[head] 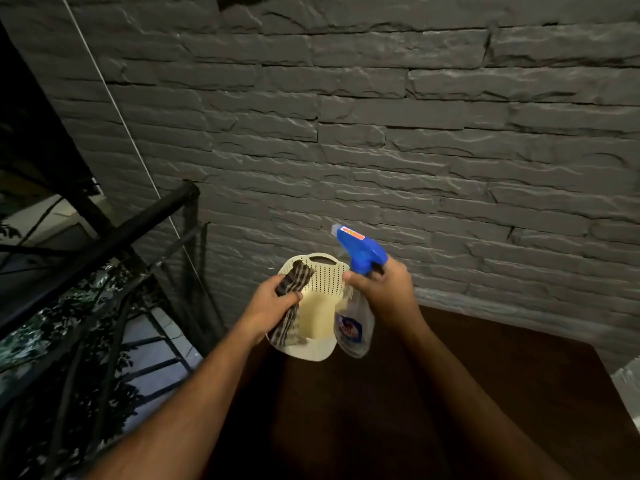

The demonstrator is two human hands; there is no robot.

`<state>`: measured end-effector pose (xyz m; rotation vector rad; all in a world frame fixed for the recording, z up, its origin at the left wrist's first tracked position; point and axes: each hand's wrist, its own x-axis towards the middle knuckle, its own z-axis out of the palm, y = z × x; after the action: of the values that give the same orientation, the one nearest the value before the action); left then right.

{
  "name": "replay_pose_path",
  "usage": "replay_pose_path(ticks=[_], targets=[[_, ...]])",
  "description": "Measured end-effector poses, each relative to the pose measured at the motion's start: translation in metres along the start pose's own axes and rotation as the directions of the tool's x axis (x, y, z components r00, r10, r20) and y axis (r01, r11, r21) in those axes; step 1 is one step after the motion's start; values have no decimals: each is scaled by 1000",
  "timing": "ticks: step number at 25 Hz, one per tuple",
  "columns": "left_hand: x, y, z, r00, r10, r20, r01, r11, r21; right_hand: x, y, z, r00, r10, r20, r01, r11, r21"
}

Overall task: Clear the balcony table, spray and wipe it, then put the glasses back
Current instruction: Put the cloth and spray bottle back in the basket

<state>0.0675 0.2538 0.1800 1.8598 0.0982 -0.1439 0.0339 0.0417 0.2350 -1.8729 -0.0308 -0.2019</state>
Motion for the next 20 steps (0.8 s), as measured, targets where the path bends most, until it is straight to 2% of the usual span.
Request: replay_pose_path(ticks=[2, 4, 6, 10, 12, 15, 20], targets=[[32, 1, -11, 983, 174, 56, -182, 939, 292, 31, -6, 12, 999, -25, -37, 25, 1000, -13], [69, -8, -18, 928, 319, 193, -372, 741, 559, 67, -8, 26, 994, -59, -88, 58, 998, -17], [97, -20, -15, 888, 302, 348, -461, 578, 673, 96, -10, 36, 994, -63, -85, 64, 998, 9], [136, -55, 10, 792, 197, 578, -604, 397, 691, 149, 9, 61, 996, -2, -87, 5, 999, 33], [145, -69, 24, 765, 137, 629, -630, 362, 687, 164, 29, 80, 993, 71, -91, -68, 997, 32], [156, -94, 34, 738, 69, 671, -644, 365, 672, 176, 63, 106, 979, 167, -120, -166, 986, 23], [163, -133, 37, 744, -12, 668, -606, 408, 683, 188, 109, 140, 954, 289, -83, -292, 956, -25]])
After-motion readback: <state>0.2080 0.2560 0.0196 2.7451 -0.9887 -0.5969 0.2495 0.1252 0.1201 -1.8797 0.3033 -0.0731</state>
